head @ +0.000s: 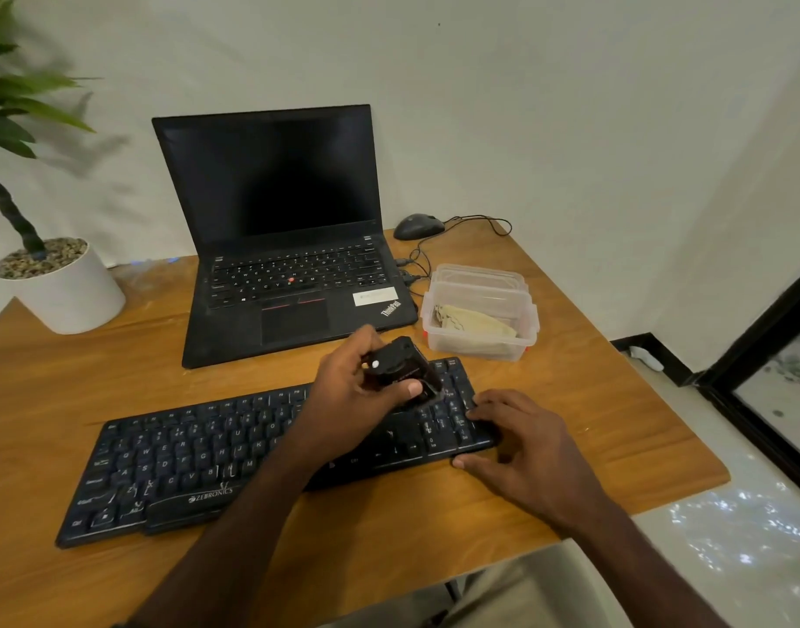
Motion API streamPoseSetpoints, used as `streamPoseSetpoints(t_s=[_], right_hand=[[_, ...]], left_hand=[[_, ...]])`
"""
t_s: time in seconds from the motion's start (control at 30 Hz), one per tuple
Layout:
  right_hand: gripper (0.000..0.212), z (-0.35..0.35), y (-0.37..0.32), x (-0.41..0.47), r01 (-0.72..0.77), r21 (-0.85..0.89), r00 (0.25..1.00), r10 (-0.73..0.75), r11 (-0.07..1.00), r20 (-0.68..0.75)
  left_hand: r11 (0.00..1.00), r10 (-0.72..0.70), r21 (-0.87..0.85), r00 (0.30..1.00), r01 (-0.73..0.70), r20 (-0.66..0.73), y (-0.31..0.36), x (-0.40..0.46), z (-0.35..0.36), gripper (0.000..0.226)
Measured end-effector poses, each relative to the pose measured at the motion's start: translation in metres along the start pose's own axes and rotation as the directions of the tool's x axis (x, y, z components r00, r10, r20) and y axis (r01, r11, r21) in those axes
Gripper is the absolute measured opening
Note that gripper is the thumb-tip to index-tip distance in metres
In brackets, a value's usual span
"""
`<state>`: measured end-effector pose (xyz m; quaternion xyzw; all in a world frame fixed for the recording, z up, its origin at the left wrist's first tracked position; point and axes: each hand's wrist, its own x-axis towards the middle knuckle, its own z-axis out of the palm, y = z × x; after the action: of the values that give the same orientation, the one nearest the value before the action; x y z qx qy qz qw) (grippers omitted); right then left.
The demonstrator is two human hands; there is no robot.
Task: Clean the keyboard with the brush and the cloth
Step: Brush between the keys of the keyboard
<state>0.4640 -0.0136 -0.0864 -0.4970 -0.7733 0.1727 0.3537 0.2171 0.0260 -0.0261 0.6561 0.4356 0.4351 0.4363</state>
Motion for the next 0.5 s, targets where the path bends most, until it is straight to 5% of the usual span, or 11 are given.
streamPoseSetpoints(t_s=[0.17, 0.33, 0.5], right_hand=[[0.052, 0.002, 0.002, -0.001, -0.011, 0.030, 0.999, 0.012, 0.999, -0.039], [0.052, 0.000, 0.003, -0.004, -0.012, 0.040, 0.999, 0.014, 0.999, -0.052], [0.043, 0.007, 0.002, -0.005, 0.027, 0.043, 0.999, -0.026, 0.999, -0.040]], left_hand=[[0.996, -0.077, 0.061, 0.985, 0.069, 0.157, 0.003, 0.005, 0.007, 0.032], [0.998, 0.049, 0.028, 0.996, -0.051, 0.072, 0.002, 0.009, 0.036, 0.041], [0.999, -0.053, 0.003, 0.999, 0.053, 0.003, -0.001, 0.001, 0.000, 0.029]])
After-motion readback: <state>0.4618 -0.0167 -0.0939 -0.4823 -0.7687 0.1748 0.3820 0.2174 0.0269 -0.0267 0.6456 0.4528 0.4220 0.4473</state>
